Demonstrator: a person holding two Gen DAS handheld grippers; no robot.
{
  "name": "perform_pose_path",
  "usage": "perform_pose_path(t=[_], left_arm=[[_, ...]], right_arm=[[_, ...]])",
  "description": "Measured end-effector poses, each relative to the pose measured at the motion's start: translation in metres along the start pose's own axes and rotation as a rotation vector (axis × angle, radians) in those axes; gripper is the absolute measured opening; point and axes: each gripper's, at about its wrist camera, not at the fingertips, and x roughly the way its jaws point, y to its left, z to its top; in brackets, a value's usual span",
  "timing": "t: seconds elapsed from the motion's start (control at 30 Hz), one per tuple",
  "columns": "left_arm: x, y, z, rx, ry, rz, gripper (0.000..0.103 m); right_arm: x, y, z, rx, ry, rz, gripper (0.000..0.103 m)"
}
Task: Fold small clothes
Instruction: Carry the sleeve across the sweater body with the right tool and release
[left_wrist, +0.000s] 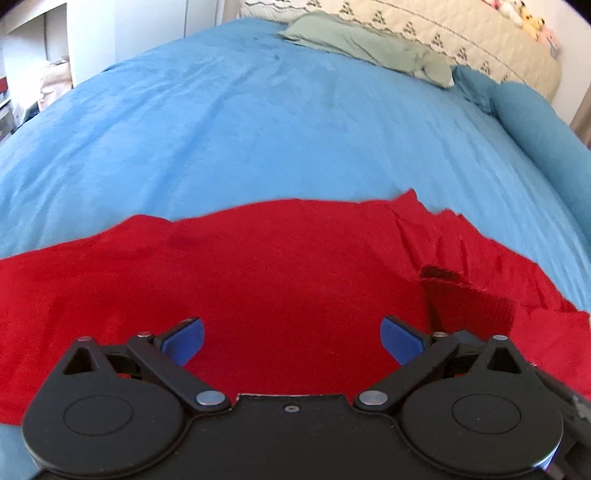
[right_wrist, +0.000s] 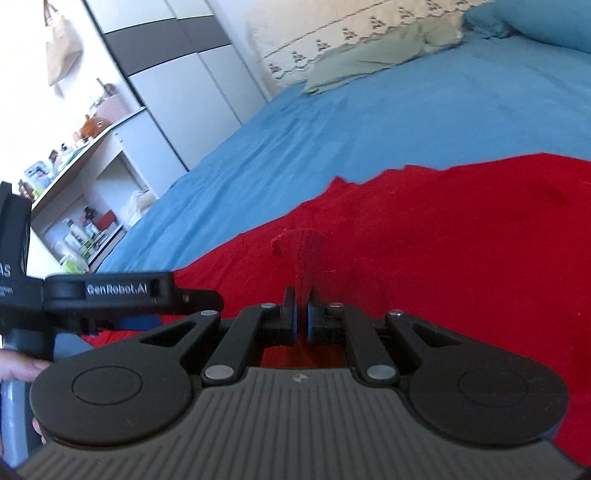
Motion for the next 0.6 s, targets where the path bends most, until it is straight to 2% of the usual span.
perform_pose_path(t=[0.1, 0.23, 0.47, 0.57, 0.6], left_arm=[[-0.011, 0.012, 0.000, -0.021, -0.012, -0.019, 0.103], [-0.016, 0.023, -0.001, -0.024, -0.010, -0.042, 0.103], [-0.019, 0.026, -0.001, -0.018, -0.008, -0.079, 0.103], [-0.021, 0.023, 0.000, -0.015, -0.006, -0.086, 0.103], [-0.023, 0.022, 0.001, -0.012, -0.004, -0.092, 0.103]], right_arm=[[0.007, 0.019, -0.005, -0.024, 0.000, 0.036, 0.020], [0.038, 0.047, -0.009, -0.106, 0.040, 0.030, 0.020], [0.050, 0.049, -0.021, -0.138, 0.076, 0.000, 0.020], [0.050, 0.053, -0.022, -0.164, 0.079, -0.001, 0.029], [0.051, 0.054, -0.021, -0.168, 0.079, 0.013, 0.043]])
